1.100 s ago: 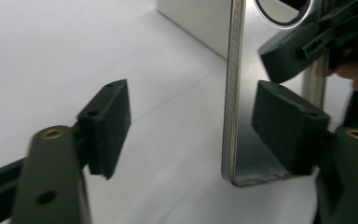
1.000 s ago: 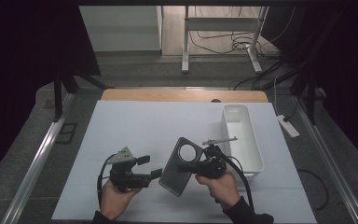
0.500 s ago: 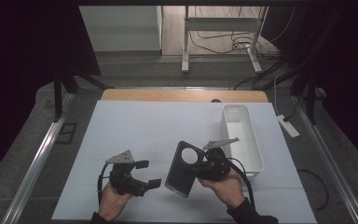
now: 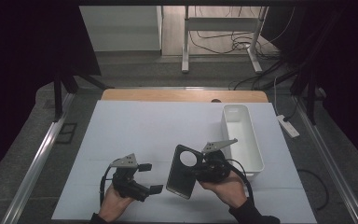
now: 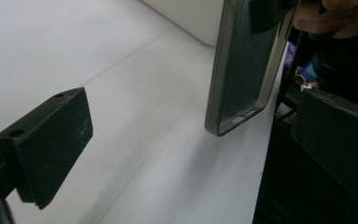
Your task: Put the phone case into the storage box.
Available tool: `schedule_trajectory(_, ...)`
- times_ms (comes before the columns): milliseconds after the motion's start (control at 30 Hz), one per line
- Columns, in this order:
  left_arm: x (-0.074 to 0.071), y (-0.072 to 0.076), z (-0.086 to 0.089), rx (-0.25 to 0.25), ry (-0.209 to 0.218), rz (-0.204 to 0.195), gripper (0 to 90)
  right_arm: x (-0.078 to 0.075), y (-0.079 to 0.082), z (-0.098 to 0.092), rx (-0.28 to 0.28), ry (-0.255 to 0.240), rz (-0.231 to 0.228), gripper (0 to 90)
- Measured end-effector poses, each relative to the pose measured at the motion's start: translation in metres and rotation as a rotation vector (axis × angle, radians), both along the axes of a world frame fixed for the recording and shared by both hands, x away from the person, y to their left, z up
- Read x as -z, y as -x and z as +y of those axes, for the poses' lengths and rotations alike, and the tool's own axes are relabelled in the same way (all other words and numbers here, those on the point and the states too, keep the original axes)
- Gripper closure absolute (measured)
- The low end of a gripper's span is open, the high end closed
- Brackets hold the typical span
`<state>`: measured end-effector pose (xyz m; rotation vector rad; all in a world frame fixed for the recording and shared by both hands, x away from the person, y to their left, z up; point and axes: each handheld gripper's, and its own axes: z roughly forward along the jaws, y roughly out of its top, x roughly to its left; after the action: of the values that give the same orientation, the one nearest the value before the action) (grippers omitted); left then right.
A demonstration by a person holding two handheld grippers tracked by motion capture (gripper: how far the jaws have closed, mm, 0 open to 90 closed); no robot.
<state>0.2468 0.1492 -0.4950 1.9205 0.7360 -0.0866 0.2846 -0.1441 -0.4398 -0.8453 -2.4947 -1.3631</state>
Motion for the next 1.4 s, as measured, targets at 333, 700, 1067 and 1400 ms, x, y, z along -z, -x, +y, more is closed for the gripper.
schedule_trajectory(333,0.001,0.002,-0.017,0.112,0.024,0.013,0.0,0.000,0.004,0.007,-0.068,-0.023,0.007,85.3)
schedule_trajectory(700,0.002,0.002,-0.033,0.190,0.017,0.046,0.0,-0.001,0.008,0.013,-0.147,-0.075,0.018,85.4)
schedule_trajectory(1067,-0.001,0.002,-0.036,0.217,0.004,0.076,13.2,-0.003,0.012,0.016,-0.206,-0.101,0.007,85.4)
schedule_trajectory(1400,-0.001,0.003,-0.035,0.343,0.059,0.112,63.0,-0.003,0.011,0.015,-0.221,-0.118,0.010,85.4)
